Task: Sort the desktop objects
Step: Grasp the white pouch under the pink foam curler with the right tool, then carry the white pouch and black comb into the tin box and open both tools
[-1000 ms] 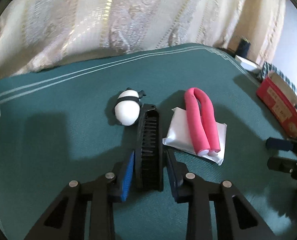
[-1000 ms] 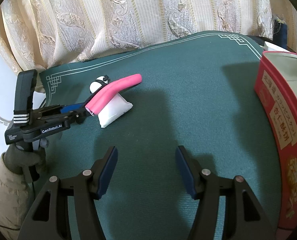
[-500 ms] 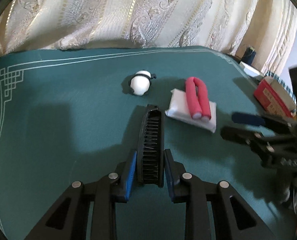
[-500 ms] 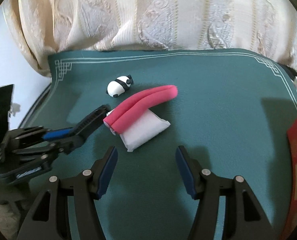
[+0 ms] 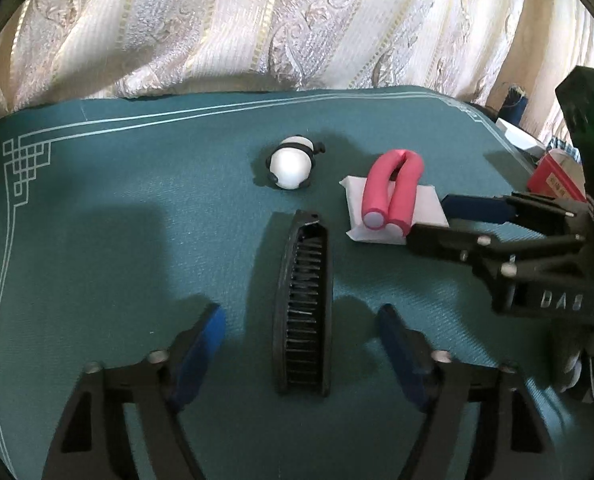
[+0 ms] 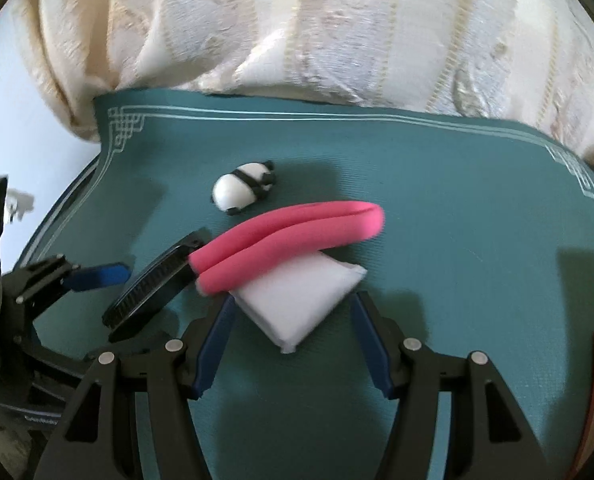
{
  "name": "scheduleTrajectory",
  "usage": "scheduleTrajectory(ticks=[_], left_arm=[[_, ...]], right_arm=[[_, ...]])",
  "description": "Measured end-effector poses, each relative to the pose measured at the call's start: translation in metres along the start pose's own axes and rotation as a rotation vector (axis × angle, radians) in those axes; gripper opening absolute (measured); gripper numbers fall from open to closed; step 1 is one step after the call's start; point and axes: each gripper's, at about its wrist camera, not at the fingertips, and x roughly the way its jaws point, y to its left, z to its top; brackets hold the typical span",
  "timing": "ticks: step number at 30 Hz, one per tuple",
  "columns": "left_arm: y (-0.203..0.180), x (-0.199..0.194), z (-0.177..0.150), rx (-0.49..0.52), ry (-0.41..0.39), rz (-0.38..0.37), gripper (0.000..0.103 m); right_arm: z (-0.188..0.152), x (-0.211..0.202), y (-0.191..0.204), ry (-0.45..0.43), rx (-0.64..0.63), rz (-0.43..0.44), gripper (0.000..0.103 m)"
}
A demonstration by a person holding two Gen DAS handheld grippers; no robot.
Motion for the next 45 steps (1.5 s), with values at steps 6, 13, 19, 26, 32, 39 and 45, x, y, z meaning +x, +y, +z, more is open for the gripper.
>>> scheduleTrajectory(ticks=[6,13,19,26,32,39,45], left_arm=[[0.004,-0.004,-0.001,-0.034,-0.027,-0.019,0.03],[-0.002,-0.014,-0.008,-0.022,-0.037,-0.04,0.028],[-0.005,-0.037,-0.017,-0.052,-0.068,-0.069,0.028],[-0.008,-0.055,-0.03,-0.084,-0.092,-0.081,0.028],[0.002,-0.058,-0.033,-0.124,-0.106,-0.083,0.028],[0.006,-0.055,-0.034,-0.141,-0.105,-0.101,0.028],[0.017,-0.05,-0.038,-0.18,-0.092,-0.11,0.028]], right_arm=[[0.007,0.01,0.013,0.022,-0.075,-0.016,0.065],[-0.002,0.005,0.012,0.023,-0.08,-0.047,0.028],[-0.017,-0.014,0.003,0.014,-0.007,-0.021,0.008],[-0.014,-0.02,-0.004,0.013,0.007,-0.001,0.026],[-0.005,-0.01,0.003,0.02,-0.008,-0.025,0.082],[0.016,0.022,0.024,0.075,-0.04,-0.105,0.087],[0.027,0.041,0.043,0.099,-0.07,-0.169,0.095]])
